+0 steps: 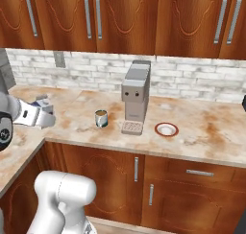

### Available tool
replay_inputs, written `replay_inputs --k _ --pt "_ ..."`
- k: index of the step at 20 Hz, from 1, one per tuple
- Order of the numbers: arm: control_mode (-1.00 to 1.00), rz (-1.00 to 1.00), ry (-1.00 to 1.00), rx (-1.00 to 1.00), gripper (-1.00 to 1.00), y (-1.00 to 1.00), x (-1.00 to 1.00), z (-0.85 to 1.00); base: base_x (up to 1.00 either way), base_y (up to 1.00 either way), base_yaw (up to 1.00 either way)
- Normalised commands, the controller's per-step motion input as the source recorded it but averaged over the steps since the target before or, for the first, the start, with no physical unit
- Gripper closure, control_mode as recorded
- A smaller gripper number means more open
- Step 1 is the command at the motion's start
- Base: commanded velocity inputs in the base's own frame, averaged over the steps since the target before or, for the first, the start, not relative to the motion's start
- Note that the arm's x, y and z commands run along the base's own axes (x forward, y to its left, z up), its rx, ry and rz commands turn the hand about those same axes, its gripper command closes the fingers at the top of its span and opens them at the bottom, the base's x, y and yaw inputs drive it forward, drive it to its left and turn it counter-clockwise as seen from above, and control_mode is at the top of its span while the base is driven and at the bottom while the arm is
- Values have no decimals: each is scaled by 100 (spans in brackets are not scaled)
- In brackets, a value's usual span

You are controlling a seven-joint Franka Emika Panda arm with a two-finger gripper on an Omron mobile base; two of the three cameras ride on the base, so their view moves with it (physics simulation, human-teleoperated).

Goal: Take a sugar cube from the saucer and place it inside the coffee. Then, grab milk from the fridge and place it next to the coffee on the counter to sweeten the coffee.

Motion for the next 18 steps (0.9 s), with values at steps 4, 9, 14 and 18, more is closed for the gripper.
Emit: replay_inputs --k 4,9,14,18 --pt "-100 -20 1 0 100 14 86 -36 0 0 0" --pt "-100 -11 5 -3 100 0 88 -38 0 0 0" --pt "-100 -7 13 0 100 4 58 -21 0 0 0" --pt "-100 -1 6 -4 100 18 60 -30 0 0 0"
